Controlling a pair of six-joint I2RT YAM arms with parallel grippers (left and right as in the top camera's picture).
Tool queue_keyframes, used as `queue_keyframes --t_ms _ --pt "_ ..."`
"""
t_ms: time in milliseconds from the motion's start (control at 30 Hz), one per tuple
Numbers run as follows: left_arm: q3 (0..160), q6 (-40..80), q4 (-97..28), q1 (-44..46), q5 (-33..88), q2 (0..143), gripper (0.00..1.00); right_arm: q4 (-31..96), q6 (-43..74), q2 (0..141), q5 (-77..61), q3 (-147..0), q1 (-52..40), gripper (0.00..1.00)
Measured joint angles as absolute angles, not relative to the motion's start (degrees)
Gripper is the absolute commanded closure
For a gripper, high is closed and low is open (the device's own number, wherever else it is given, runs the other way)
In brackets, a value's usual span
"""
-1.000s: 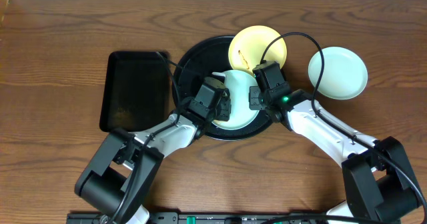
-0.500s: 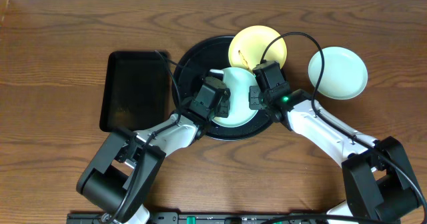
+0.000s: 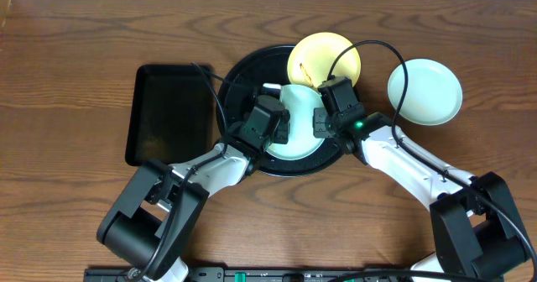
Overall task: Clean dirty plates on tray and stack at the side
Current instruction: 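Scrub the sauce smear on the held plate with the left gripper's sponge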
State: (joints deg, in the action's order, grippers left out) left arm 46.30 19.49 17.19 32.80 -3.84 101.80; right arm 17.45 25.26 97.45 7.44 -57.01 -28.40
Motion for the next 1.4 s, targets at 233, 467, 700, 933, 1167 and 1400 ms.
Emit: queue_keyframes --t_ms 233,467,700,933,1167,1400 --pt "46.3 19.5 18.3 32.8 -5.1 101.8 0.91 17.4 25.3 97.4 7.4 -57.0 -28.4 0.99" --pt "46.3 19.4 19.8 32.7 -5.4 102.3 0.92 17.3 25.3 97.4 7.4 -57.0 -28.4 0.99" --pt "46.3 18.8 23.5 31.9 -5.6 105.2 0.92 17.3 25.3 97.4 7.4 -57.0 -28.4 0.99" --pt "46.3 18.2 26.7 30.2 -5.6 105.7 0.92 17.3 25.3 97.4 7.5 -57.0 -28.4 0.99" --pt "46.3 18.0 28.3 30.0 -5.6 105.9 0.92 17.3 25.3 97.4 7.5 -57.0 -28.4 0.99" --pt "46.3 18.0 31.8 28.6 -5.6 106.4 0.92 17.3 25.3 97.4 7.4 -57.0 -28.4 0.99"
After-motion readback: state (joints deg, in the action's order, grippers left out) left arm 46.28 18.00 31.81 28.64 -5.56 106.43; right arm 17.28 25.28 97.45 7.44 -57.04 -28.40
